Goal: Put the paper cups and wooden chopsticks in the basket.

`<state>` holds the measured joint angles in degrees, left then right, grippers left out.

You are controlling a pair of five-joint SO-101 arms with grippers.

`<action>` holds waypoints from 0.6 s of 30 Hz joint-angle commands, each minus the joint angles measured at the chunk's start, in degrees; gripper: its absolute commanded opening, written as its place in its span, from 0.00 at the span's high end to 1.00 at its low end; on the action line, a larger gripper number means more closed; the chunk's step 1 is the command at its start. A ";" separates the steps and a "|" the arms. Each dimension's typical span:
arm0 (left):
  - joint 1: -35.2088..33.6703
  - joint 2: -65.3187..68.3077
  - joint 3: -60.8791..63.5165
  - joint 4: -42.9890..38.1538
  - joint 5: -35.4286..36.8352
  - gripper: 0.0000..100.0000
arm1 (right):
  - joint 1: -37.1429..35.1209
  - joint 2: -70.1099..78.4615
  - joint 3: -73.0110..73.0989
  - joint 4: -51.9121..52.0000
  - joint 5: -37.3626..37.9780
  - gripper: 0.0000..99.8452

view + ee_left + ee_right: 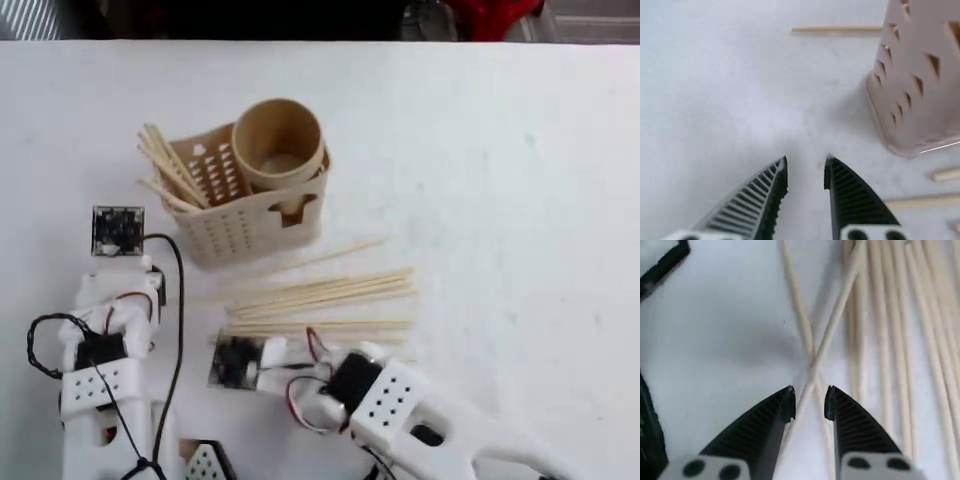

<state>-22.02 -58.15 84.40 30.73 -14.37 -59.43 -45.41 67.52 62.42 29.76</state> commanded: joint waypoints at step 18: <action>0.48 0.40 -0.44 -1.23 -0.70 0.86 | 11.65 29.58 -15.30 -7.43 2.55 0.89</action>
<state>-22.02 -58.15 84.40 30.73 -14.37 -51.43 -16.40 57.14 54.68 30.64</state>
